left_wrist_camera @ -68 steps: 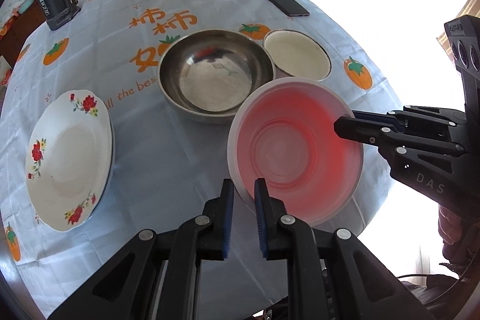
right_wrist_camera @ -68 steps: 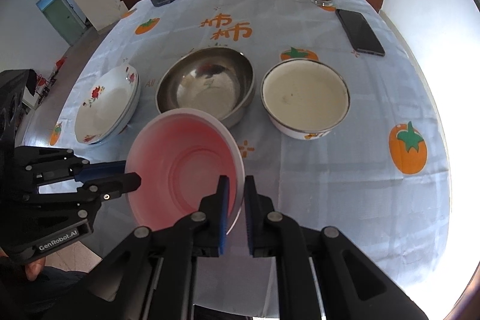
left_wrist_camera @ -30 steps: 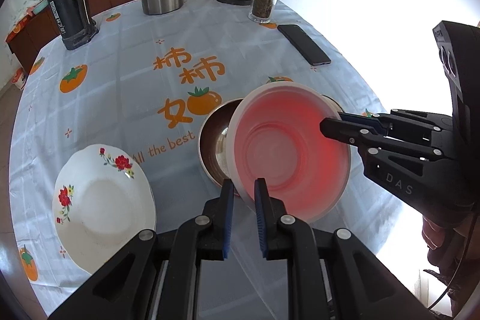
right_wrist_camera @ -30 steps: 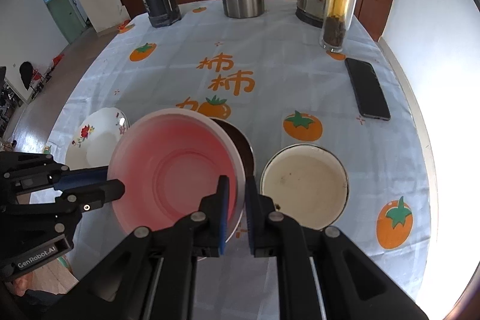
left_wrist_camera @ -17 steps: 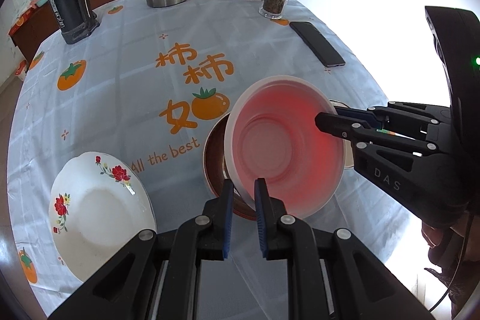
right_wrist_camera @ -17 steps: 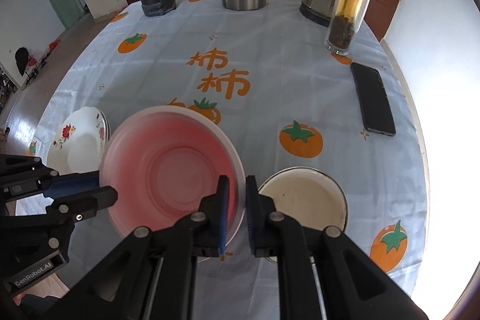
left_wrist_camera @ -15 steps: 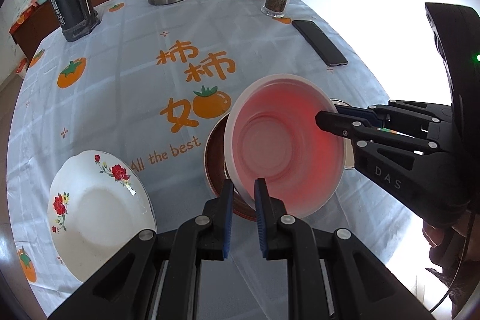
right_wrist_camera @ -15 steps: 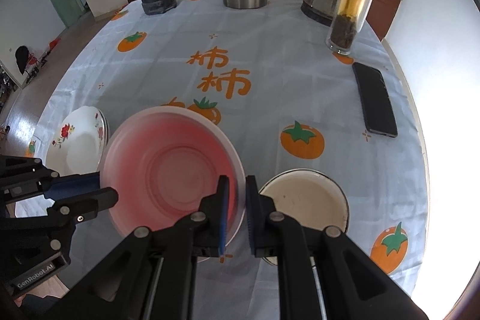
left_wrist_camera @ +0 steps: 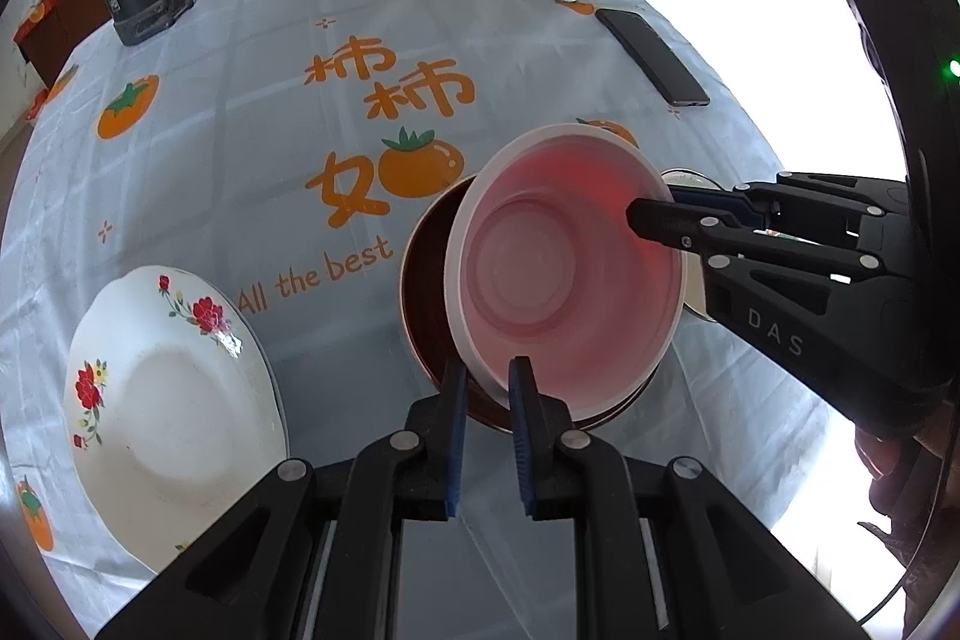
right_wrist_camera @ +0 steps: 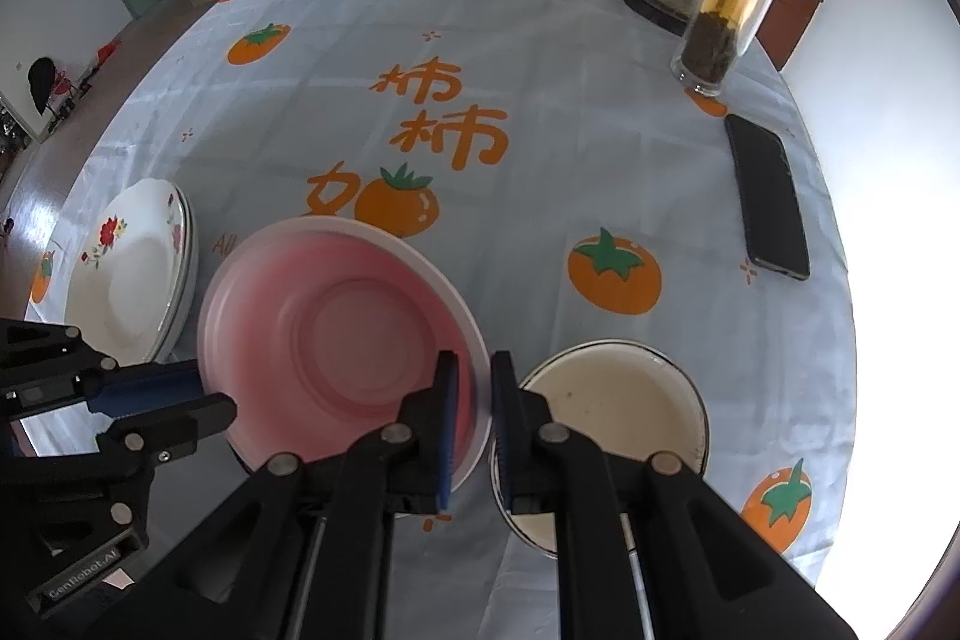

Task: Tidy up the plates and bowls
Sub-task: 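Lower the pink bowl into the stainless steel bowl with both grippers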

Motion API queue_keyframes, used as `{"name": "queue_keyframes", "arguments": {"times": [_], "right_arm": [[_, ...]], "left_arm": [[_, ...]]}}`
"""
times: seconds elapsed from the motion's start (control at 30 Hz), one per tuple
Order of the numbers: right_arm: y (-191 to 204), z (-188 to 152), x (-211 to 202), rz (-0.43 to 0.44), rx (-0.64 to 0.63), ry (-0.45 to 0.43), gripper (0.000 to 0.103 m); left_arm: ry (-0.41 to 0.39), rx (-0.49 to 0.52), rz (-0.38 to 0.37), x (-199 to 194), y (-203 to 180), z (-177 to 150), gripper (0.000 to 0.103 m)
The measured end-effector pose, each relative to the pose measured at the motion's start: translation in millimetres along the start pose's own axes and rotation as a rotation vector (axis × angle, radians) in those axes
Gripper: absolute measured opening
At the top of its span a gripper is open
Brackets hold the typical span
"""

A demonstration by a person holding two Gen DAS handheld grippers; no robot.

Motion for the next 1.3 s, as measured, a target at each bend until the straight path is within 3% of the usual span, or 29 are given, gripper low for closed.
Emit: {"name": "queue_keyframes", "arguments": {"times": [0.37,0.77,1.3], "right_arm": [[4,1,11,-0.004,-0.026,0.032,0.012],[10,1,14,-0.068,-0.083,0.016,0.013],[6,-2,12,-0.05,-0.049,-0.022,0.013]], "left_arm": [[0.025,-0.018,-0.004,7,5,1,0.016],[0.019,-0.026,-0.003,8,5,2,0.016],[0.028,-0.049,-0.018,8,6,2,0.016]]}}
Point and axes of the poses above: each gripper's, at about its wrist camera, not at the fingertips, and x roughly the way its jaws point, y to its left, z to its top, the point moved 4 cm from there along x, roughly the way its jaws point, and after that the axes turned 7 degrees about -x, right-handed, at the moved point
